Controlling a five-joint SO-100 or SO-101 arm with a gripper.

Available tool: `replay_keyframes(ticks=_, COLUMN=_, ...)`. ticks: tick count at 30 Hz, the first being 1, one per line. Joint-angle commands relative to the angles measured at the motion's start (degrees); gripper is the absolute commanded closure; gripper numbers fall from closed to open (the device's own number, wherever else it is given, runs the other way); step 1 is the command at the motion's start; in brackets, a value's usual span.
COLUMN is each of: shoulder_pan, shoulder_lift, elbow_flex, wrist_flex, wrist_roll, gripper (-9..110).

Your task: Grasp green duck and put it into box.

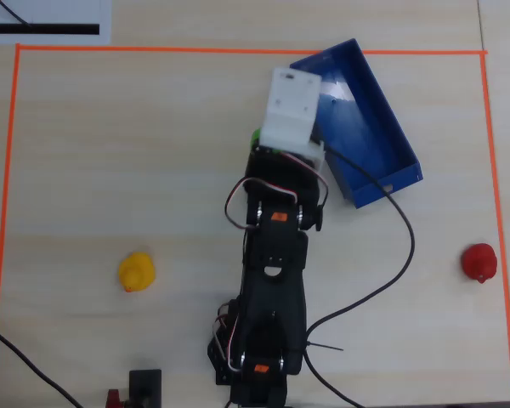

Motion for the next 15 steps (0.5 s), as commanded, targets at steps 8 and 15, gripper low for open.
replay_keyframes(ticks=8, shoulder_pan=13.6, shoulder_lift=-31.8, elbow_flex=-36.4, wrist_flex=-9.4, wrist_roll=-0.3, gripper=101)
replay_keyframes(ticks=15, shoulder_pan=15.6, shoulder_lift=-48.1, elbow_flex=-44.6, wrist_flex=-10.4, wrist_roll=-0.3, gripper=101)
